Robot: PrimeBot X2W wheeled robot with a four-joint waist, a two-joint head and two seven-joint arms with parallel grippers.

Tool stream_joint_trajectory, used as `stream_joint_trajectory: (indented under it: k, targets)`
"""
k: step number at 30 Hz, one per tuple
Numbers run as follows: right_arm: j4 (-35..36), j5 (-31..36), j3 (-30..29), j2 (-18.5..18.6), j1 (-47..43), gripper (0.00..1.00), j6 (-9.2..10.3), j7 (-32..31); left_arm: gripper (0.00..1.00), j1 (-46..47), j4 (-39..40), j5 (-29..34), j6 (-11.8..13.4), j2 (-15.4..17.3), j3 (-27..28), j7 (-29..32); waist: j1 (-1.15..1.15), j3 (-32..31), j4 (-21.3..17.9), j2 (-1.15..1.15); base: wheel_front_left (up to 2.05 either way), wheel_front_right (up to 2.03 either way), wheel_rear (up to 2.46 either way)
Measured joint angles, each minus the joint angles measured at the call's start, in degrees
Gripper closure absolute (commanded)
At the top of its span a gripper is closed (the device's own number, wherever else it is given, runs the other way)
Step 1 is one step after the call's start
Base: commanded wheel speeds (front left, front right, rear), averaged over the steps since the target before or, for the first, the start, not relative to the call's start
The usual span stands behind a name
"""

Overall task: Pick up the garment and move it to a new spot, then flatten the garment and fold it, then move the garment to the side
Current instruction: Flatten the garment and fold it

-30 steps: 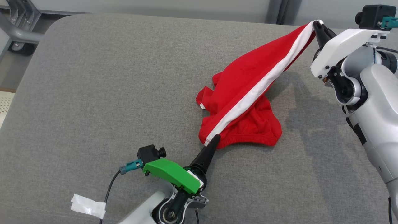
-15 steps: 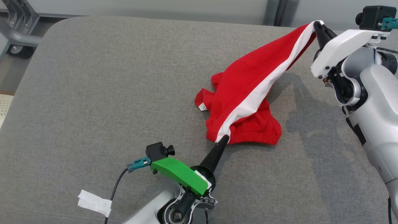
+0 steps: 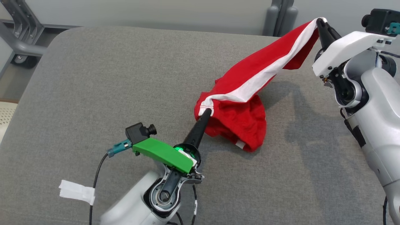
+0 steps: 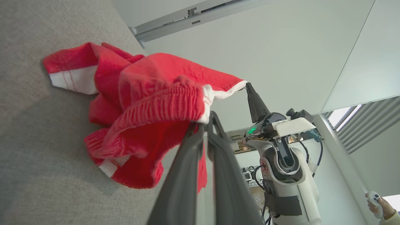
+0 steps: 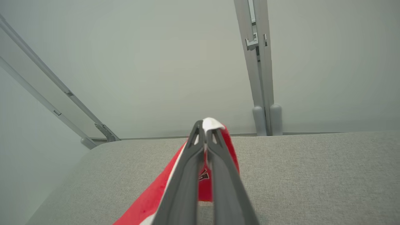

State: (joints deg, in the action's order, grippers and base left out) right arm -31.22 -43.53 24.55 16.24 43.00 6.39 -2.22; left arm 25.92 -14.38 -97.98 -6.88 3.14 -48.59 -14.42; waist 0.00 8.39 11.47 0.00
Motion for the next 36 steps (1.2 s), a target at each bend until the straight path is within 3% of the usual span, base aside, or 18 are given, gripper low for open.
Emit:
stream_joint_trajectory:
  k: [3, 10, 15, 20, 23, 27, 29, 32, 36]
  targets:
    - [1.5, -1.0, -1.2, 0.3, -0.1, 1.00, -0.85, 1.1, 1.00, 0.2, 0.3, 2.5, 0.0, 2.2, 0.6, 0.0, 0.00, -0.8, -0.4, 0.00, 0.00, 0.00, 0.00]
    - [8.7, -5.1, -6.0, 1.5, -0.2, 1.00, -3.45, 4.5, 1.00, 4.1, 9.0, 6.7, 0.0, 12.3, 0.4, 1.5, 0.00, -2.7, -1.8, 0.00, 0.00, 0.00, 0.00]
    - [17.4, -10.6, -8.0, 1.1, -4.8, 1.00, -6.59, 4.9, 1.00, 5.4, 20.3, 10.1, 0.0, 21.2, -1.3, 6.4, 0.00, -4.4, -3.4, 0.00, 0.00, 0.00, 0.00]
    - [26.4, -14.1, -9.9, 1.5, -11.1, 1.00, -7.61, 4.9, 1.00, 5.3, 31.9, 10.1, -0.1, 25.7, -0.6, 7.8, 0.00, -5.4, -5.3, 0.00, 0.00, 0.00, 0.00]
    - [34.0, -16.5, -12.7, 2.5, -15.5, 1.00, -7.32, 5.1, 1.00, 5.1, 38.6, 10.1, -0.2, 30.1, 2.6, 7.6, 0.00, -5.8, -6.9, 0.00, 0.00, 0.00, 0.00]
    - [43.7, -20.0, -17.9, 4.6, -19.3, 1.00, -5.94, 5.3, 1.00, 4.7, 46.2, 9.4, -0.1, 35.1, 8.5, 6.5, 0.00, -5.5, -8.7, 0.00, 0.00, 0.00, 0.00]
    - [46.4, -21.2, -18.0, 5.2, -20.4, 1.00, -4.53, 3.2, 1.00, 4.7, 48.5, 8.5, 1.1, 37.3, 10.2, 6.9, 0.00, -4.8, -9.3, 0.00, 0.00, 0.00, 0.00]
    - [46.7, -24.5, -15.2, 3.7, -22.4, 1.00, -3.14, -0.7, 1.00, 4.6, 46.0, 5.0, 4.4, 39.9, 11.2, 8.8, 0.00, -3.1, -9.9, 0.00, 0.00, 0.00, 0.00]
    - [41.8, -27.1, -9.8, -2.2, -21.9, 1.00, -0.75, -4.1, 1.00, 4.7, 37.3, 2.9, 8.4, 43.1, 8.4, 15.0, 0.00, -0.3, -10.4, 0.00, 0.00, 0.00, 0.00]
